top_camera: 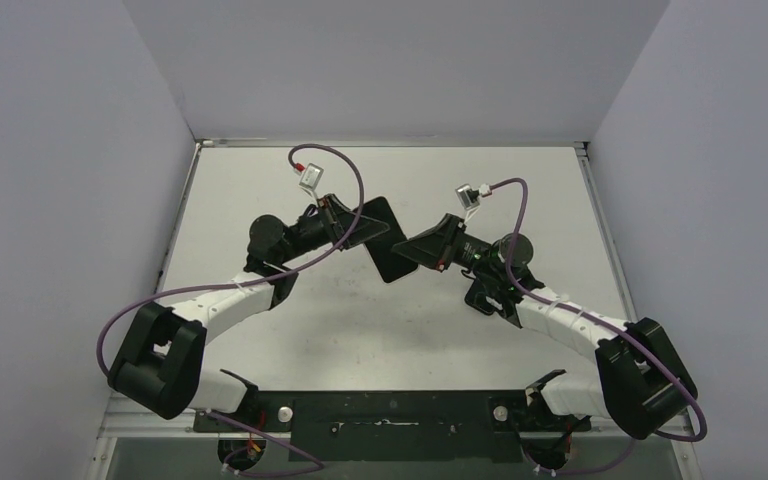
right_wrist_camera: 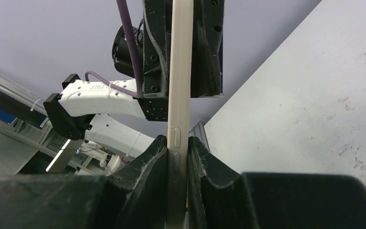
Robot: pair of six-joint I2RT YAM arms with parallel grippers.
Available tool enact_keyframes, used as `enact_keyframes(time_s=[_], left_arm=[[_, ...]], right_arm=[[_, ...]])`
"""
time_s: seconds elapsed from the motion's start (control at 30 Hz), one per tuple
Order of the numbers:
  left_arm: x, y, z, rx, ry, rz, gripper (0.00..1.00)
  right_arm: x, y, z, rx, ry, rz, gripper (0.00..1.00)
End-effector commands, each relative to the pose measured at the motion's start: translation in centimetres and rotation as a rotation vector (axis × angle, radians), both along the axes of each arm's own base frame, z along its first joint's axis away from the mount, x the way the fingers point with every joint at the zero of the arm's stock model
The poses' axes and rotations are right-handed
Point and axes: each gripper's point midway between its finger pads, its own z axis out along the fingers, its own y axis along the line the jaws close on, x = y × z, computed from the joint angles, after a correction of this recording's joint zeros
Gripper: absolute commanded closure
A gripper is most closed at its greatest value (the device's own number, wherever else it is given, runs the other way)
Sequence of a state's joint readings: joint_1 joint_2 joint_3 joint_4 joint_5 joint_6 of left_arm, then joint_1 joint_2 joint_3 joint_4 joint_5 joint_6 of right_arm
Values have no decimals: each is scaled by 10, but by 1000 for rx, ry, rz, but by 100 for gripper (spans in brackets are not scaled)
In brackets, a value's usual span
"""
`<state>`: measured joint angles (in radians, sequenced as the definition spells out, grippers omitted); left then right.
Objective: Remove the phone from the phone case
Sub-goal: Pick up the phone at the center of the board.
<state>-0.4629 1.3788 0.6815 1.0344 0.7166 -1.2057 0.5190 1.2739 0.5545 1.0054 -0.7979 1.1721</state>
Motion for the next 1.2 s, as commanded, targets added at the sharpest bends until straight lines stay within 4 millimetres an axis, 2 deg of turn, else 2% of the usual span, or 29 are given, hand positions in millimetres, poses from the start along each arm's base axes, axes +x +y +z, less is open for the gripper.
enact_keyframes(time_s=[0.0,0.03,0.17,0.2,0.3,0.43,0.6,0.83,0.97,1.17], left_arm=[[-14,-5,40,-82,-111,-45,78],[-13,-5,40,-83,-109,-42,84],[-12,-4,42,-94,-98,-33,94],[-11,-4,44,-98,-95,-30,100],[-1,0,47,-118,-52,33,100],[13,13,46,-135,10,179,100],[25,30,50,-191,80,315,100],[30,37,54,-276,163,377,100],[30,36,55,-308,193,394,100],[29,33,53,-324,229,395,100]], right_arm=[[-4,1,52,100,-195,12,100],[-4,1,53,99,-198,13,100],[-2,3,53,95,-210,13,100],[-1,3,53,92,-215,10,98],[2,3,49,73,-216,-6,81],[4,1,44,52,-218,-33,49],[5,0,34,10,-220,-63,32],[1,0,23,-8,-229,-68,30],[-6,6,26,3,-262,-47,33],[-5,9,28,-4,-286,-53,44]])
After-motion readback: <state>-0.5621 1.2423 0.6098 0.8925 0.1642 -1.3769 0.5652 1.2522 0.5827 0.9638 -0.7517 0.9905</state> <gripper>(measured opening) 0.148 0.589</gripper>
